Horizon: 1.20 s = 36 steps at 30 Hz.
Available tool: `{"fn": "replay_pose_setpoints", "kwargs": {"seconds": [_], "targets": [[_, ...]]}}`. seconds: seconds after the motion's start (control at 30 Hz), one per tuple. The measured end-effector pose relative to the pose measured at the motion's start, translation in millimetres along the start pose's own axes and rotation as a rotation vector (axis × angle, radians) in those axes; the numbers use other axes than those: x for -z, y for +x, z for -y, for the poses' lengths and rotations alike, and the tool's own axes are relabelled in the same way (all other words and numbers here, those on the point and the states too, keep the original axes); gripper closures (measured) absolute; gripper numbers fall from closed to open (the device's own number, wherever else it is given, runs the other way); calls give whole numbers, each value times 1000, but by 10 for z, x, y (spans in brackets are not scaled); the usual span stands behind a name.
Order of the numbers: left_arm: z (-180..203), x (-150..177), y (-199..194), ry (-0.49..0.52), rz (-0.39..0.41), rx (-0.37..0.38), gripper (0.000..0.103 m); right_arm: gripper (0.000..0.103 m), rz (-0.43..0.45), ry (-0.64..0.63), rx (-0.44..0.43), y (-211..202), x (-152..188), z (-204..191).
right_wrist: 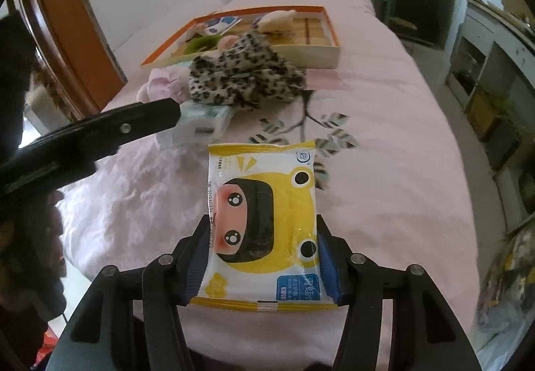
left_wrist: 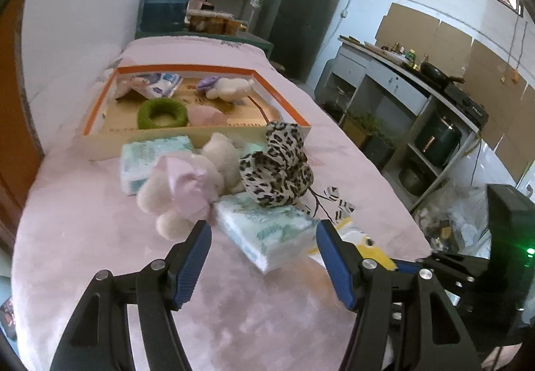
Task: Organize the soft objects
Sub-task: 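Grasp the yellow cartoon wipes pack with the right gripper while the left grasps the tissue pack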
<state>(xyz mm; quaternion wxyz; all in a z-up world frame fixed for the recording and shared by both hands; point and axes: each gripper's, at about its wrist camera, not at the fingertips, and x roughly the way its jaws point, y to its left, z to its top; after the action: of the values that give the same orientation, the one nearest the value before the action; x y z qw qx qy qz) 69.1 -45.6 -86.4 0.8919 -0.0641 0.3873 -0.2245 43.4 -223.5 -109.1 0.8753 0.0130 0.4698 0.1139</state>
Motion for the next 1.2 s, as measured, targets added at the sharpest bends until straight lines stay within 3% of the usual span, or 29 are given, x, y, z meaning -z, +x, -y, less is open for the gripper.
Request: {"fn": "replay_pose_setpoints", "kwargs": {"seconds": [0.23, 0.77, 0.93, 1.0, 1.03, 1.2], "targets": [[106, -11, 283, -10, -40, -17, 39, 45, 71, 38, -6, -252, 48, 164], [439, 119, 616, 35, -59, -342, 38, 44, 125, 105, -96, -288, 91, 441], [382, 128, 653, 24, -93, -325, 37, 44, 134, 117, -113, -282, 91, 507], [339, 127, 611, 12, -93, -290, 42, 44, 136, 119, -121, -280, 99, 515], [316, 124, 592, 5, -90, -279, 50, 44, 137, 120, -126, -277, 104, 515], [255, 142, 488, -8, -88, -236, 55, 44, 134, 109, -142, -261, 101, 476]]}}
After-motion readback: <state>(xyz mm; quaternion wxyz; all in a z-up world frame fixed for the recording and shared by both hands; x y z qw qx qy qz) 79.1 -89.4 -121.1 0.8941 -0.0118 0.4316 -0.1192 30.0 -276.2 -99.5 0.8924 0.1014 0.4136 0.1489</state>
